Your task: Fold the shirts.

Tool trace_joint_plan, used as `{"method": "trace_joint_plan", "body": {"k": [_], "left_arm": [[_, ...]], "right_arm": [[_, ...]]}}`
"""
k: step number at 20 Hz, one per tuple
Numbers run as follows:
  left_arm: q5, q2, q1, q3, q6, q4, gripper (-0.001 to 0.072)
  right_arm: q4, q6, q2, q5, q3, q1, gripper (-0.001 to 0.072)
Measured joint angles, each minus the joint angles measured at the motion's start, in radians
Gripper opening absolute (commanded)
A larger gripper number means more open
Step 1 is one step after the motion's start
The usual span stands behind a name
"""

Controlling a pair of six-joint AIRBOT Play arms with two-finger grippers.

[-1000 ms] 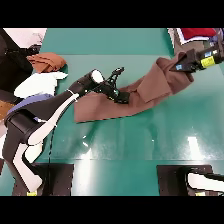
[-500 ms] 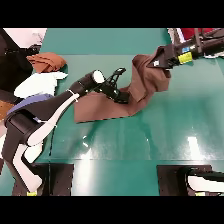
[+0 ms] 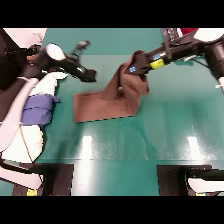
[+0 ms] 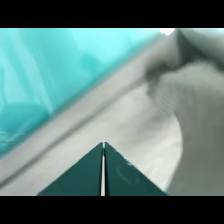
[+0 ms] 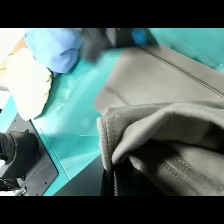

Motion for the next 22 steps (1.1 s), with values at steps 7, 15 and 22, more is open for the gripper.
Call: {"method": "trace_joint_plan", "body": {"k": [7,15,22], "left_arm": [[-0.069,0.145,0.199,0.0,0.005,0.018,0.0024],[-0.174,0.172,0.23,0.0,0.036,0.019,0.0024],[-0.239,0.174,0.232,0.0,0.059,0.02,0.0024]], "right_arm": [[0.114,-0.179,-0.257,-0.204,0.12,0.24,0.0355],[0.127,-0.214,-0.365,-0.062,0.184,0.214,0.0303],[-0.003,-0.125,-0.145,-0.023,-0.237,-0.072,0.0707]]}}
